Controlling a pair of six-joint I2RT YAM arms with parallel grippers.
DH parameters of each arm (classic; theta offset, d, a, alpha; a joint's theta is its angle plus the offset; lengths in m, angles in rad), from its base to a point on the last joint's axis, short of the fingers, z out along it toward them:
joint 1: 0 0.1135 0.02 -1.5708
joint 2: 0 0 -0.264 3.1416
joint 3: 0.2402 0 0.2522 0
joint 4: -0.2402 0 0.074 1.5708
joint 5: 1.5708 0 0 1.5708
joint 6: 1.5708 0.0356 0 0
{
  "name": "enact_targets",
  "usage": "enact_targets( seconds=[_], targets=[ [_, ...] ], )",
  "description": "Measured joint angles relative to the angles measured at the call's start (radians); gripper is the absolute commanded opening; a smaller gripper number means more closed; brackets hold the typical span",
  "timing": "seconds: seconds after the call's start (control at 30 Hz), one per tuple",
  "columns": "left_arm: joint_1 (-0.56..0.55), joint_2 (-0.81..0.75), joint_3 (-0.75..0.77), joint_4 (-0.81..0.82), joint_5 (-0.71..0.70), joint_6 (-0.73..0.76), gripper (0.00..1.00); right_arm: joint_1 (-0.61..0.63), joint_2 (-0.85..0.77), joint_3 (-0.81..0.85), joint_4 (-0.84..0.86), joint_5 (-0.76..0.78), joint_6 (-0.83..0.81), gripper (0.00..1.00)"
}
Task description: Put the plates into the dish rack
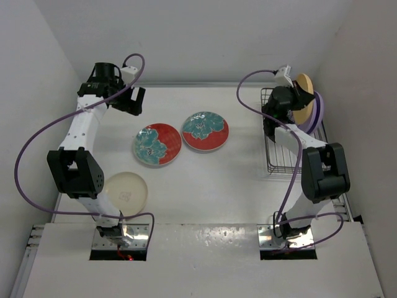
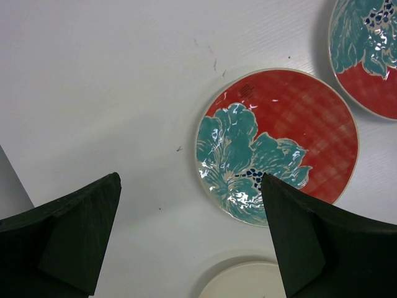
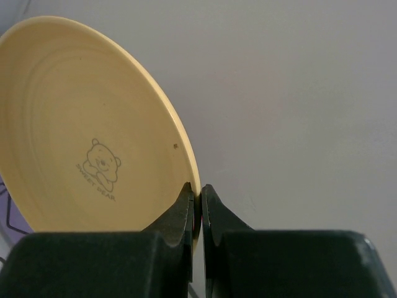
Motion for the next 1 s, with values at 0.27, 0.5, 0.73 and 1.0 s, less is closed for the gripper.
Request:
enact_targets(
  seconds=[0.27,0.5,0.73,1.0],
  targets=[
    [0.003,0.0,-0.001,-0.001,0.008,0.0,1.0,0.001,0.061,-0.056,0.225,0.04,-0.145,0.0],
    [0.008,0.0,-0.001,-0.001,0.008,0.0,1.0,0.001,0.149,-0.085,0.365,0.054,-0.23,0.0],
    [0.009,0.0,-0.005,-0.005,0.008,0.007,1.0,0.015,0.174,-0.085,0.197,0.065,-0.066,0.11],
    [0.016,0.0,-0.038,-0.065,0.015,0.092,1.0,0.006,0.094,-0.034,-0.454,-0.018,0.447,0.56]
  ],
)
